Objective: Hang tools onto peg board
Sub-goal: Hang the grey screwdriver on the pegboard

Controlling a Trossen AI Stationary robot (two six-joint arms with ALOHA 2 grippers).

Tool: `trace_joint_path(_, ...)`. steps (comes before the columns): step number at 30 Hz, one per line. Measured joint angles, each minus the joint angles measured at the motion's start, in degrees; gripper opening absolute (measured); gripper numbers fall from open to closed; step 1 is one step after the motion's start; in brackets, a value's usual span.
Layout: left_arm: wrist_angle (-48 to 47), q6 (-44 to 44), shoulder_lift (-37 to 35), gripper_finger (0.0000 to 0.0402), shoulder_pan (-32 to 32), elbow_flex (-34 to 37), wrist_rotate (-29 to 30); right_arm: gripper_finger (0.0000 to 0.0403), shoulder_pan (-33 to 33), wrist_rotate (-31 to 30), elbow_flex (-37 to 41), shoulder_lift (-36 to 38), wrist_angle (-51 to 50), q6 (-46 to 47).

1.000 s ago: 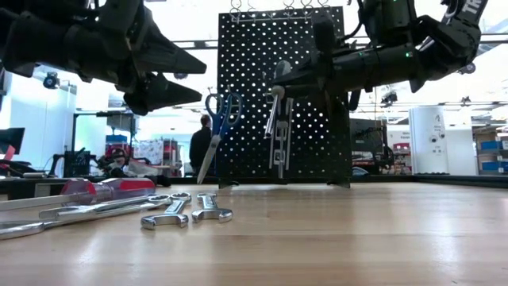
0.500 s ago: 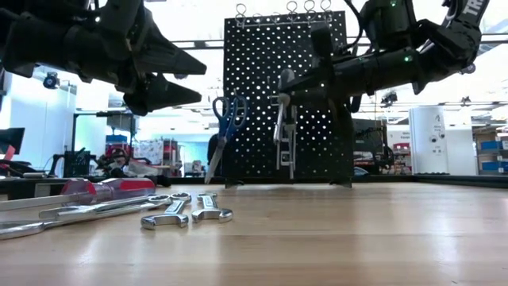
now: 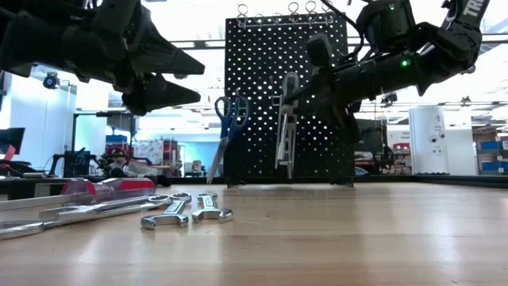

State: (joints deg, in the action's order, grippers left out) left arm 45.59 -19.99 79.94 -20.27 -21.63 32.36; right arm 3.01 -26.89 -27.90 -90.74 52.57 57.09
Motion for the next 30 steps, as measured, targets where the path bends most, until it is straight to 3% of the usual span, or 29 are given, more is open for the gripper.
trace_joint_path(13,-0.36,-0.53,0.00,0.0343,-0.44,0.00,0.11,0.0119,-2.48,-1.94,0.22,0.13,-4.76,1.00)
trace_joint_path(18,-0.59,-0.68,0.00,0.0343,-1.40,0.00,1.95,0.0133,-6.14,-9.38,0.17,0.26,-6.42,-0.62)
trace_joint_path(24,-4.29,-1.67,0.00,0.0343,-3.64,0.02,9.88,0.0112,-10.80,-14.94,0.13,0.28,-9.16,-3.91)
trace_joint_path(30,-5.34,-3.13,0.00,0.0343,-4.20,0.02,9.76,0.0077,-15.72,-18.29,0.13,1.94,-9.16,-10.81)
